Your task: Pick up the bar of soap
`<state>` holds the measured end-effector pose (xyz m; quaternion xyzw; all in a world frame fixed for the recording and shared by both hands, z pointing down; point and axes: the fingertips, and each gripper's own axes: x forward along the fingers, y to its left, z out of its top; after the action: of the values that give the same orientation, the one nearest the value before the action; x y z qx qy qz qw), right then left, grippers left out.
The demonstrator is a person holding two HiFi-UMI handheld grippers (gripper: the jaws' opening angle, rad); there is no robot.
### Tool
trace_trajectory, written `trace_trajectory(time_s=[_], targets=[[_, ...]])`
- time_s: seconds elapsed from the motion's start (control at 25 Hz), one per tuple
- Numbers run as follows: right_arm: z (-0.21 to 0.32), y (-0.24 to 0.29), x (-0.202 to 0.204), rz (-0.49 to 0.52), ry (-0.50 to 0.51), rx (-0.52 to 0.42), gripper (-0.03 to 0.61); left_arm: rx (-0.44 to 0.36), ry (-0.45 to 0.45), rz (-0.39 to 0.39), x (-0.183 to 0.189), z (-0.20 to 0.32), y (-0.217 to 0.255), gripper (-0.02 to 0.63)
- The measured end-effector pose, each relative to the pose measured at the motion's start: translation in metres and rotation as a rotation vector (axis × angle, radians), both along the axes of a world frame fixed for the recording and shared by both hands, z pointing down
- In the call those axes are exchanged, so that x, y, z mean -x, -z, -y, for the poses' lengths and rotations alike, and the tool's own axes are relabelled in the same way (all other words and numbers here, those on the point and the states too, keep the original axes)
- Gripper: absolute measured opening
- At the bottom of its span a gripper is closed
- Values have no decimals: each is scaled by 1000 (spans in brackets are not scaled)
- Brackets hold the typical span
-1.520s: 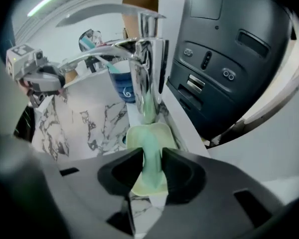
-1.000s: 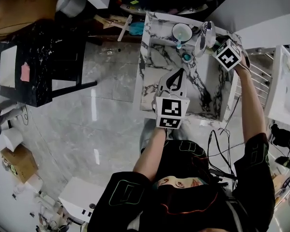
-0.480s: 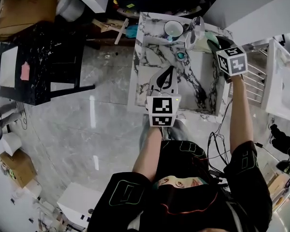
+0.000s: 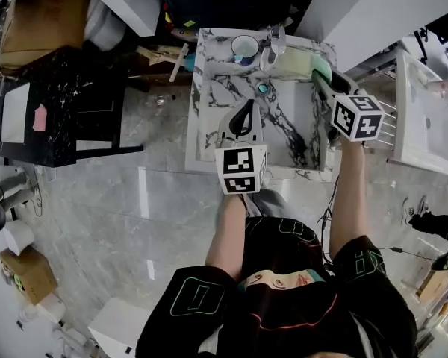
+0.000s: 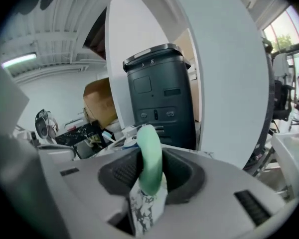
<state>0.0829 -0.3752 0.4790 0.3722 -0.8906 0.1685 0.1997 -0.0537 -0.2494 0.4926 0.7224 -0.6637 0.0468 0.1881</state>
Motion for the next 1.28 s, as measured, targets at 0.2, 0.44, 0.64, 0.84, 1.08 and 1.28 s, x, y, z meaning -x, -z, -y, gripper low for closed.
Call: trace_trajectory(time_s=[0.2, 0.44, 0.64, 0.84, 1.08, 1.28], targets=[[-24, 38, -16, 105, -56, -58, 126, -65, 6, 14, -8, 2, 28, 9], [-47, 72, -31, 165, -88, -148, 126, -133, 5, 49, -10, 9, 60, 8], [-56, 95, -37, 179, -88, -209, 126, -201, 6, 90, -6, 14, 100, 9], [-56, 130, -40, 229, -82, -294, 126, -277, 11, 140, 0, 21, 140, 8], [-57, 150, -57, 259, -109, -357, 126, -312, 2, 186, -7, 21, 163, 9], [-55, 154, -63, 255, -111, -389, 126, -328, 9, 203, -8, 23, 168, 9]])
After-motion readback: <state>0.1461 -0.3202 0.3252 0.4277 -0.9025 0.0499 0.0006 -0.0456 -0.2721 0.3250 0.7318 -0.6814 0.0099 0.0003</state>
